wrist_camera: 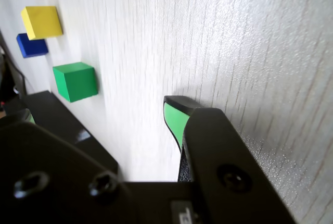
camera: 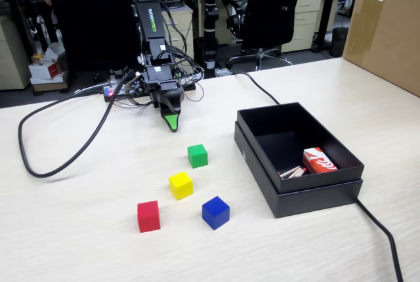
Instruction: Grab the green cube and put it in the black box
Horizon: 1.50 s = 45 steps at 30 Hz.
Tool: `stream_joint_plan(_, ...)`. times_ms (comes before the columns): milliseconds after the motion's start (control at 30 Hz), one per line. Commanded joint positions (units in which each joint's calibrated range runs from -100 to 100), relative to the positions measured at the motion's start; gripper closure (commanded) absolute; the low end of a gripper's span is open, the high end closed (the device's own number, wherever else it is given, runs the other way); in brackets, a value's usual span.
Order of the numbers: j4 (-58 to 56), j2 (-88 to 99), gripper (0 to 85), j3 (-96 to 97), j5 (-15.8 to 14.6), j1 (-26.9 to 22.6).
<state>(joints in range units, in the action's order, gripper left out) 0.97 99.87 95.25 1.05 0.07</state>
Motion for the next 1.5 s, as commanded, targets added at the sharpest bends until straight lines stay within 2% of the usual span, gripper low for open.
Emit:
stream_joint_plan(0,-1.10,0.13,37.0,1.39,0.10,-0.93)
stream_joint_plan(367,-2.39,0.13,37.8,0.39,-1.07,-0.49)
stream_joint_plan(500,-14.06,-0.21,37.8,-5.77,-1.27,-0.39)
stream_joint_plan(767,-30.38,-4.69,38.0,-23.54,-2.34,-0.93)
stream_joint_plan(900,-37.47,-13.53,38.2,-36.41,-2.44,-1.07)
stream_joint_plan(1100,-52.50,-39.80,38.2,-64.43,-3.86,-1.22)
stream_joint_plan(1267,-55.27,-56.55,38.2,-77.94,-4.15,-1.51)
stream_joint_plan(1467,-55.27,-69.98,38.2,-83.83,-4.25,-1.56)
